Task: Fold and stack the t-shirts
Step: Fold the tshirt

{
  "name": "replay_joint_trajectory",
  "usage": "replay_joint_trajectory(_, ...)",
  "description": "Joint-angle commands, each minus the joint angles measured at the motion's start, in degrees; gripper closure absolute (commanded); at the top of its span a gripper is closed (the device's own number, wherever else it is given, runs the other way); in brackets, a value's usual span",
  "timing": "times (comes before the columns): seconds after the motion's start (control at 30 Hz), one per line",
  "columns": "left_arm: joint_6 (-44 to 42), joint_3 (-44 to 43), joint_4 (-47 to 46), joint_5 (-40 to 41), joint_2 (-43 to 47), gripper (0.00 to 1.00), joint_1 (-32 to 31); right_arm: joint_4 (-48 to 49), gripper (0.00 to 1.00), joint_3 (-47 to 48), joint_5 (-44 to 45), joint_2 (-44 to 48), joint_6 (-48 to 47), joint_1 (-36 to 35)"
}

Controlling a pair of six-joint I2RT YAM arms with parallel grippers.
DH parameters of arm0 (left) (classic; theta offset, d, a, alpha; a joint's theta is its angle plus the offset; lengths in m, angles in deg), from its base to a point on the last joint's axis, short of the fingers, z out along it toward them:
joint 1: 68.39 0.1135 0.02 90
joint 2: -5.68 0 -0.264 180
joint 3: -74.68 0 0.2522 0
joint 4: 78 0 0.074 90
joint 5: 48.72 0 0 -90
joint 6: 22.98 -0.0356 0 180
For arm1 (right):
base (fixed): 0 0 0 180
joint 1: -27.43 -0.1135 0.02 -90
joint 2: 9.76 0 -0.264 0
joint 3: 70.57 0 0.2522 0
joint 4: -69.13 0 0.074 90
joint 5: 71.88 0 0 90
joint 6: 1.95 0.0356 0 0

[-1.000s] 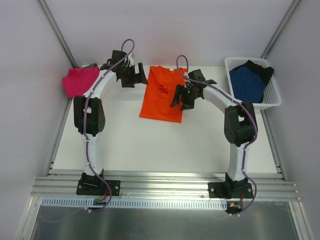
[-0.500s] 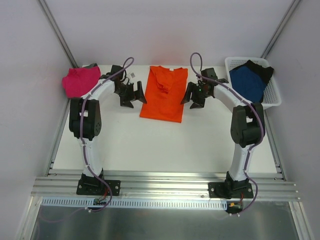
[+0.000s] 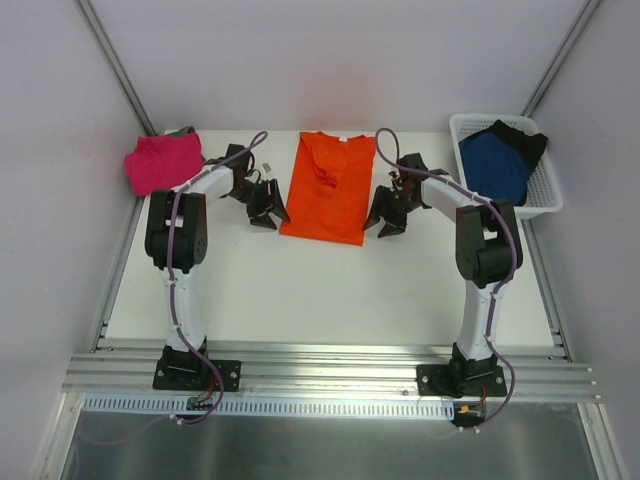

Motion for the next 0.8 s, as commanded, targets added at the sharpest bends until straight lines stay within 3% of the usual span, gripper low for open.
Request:
replay_joint_trajectory(0.0,1.6,0.6,0.2,-3.0,0.0,0.49,0.4,-0.7,0.46,1.8,-1.9,-0.7,0.6,-0.7)
replay_joint_trajectory(0.13,2.0,1.0,0.0,-3.1,-0.4,0.48,0.4,0.0,0.54,2.4,-3.3,-1.6,0.9,-1.4)
replay_joint_trajectory(0.17,2.0,1.2,-0.1,-3.1,-0.4,0.49,0.4,0.1,0.6,2.5,-3.6,-1.9,0.9,-1.7)
replay_joint_trajectory(0.27,2.4,2.2,-0.1,-3.4,-0.2,0.57,0.3,0.8,0.67,2.6,-4.6,-2.5,1.3,-2.5)
replay_joint_trajectory(0.37,2.9,4.0,-0.6,-4.0,0.4,0.69,0.3,1.0,0.66,2.9,-4.7,-3.0,2.0,-3.3)
replay_joint_trajectory(0.4,3.1,4.5,-0.8,-4.0,0.5,0.79,0.3,1.0,0.66,3.1,-4.7,-3.2,2.0,-3.4)
replay_joint_trajectory(0.53,3.8,7.5,-1.0,-4.6,1.6,1.0,0.3,0.5,0.6,3.6,-4.1,-3.3,2.1,-3.6)
replay_joint_trajectory(0.77,4.2,12.8,-1.0,-5.4,5.2,1.0,0.3,0.2,0.57,0.9,-4.1,-0.6,2.2,-3.1)
